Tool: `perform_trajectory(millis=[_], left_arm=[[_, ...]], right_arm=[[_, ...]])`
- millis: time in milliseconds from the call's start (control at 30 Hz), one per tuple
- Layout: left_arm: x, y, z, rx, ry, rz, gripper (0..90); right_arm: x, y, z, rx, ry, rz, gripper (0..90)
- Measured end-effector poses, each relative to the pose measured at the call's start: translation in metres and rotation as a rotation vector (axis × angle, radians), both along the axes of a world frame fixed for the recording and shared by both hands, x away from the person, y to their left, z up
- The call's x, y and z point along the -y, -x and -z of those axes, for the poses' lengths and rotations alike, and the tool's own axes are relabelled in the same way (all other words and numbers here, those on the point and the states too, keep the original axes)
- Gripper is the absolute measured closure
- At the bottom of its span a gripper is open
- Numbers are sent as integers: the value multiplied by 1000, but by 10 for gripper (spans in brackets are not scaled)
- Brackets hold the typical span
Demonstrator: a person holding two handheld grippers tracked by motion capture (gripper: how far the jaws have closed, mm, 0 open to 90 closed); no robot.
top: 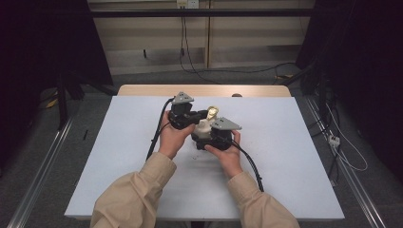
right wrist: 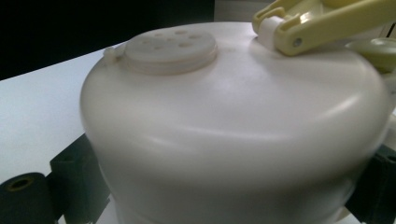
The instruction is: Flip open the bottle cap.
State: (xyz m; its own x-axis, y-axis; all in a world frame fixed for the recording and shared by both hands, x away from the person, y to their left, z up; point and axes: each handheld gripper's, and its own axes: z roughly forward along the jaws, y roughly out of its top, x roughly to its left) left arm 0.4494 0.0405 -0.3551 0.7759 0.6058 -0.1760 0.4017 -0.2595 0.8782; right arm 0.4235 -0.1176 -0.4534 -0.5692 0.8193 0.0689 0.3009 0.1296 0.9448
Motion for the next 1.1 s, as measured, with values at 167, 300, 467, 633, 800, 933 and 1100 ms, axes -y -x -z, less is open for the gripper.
perform_trajectory(millis=[167, 300, 467, 633, 800, 933, 1100], left_arm=[[-1, 0, 0, 1, 3, 0, 900], [-3, 0, -2, 5, 11, -1, 885], [-6, 0, -3, 6, 25, 4, 820], [-7, 1, -2, 5, 26, 0, 705], [-9, 1, 0, -17, 32, -6, 555], [-15, 1, 4, -41, 57, -20, 446], [-20, 4, 5, -41, 40, -27, 329]], right_arm=[[0, 0, 0, 1, 2, 0, 73], [0, 0, 0, -1, 5, 6, 72], [1, 0, 0, -15, -9, 3, 57], [4, 0, 0, -78, -41, 14, 37], [4, 2, -2, -95, -29, 20, 38], [7, 5, 0, -123, -27, 14, 32], [10, 11, -3, -123, -12, 8, 46]])
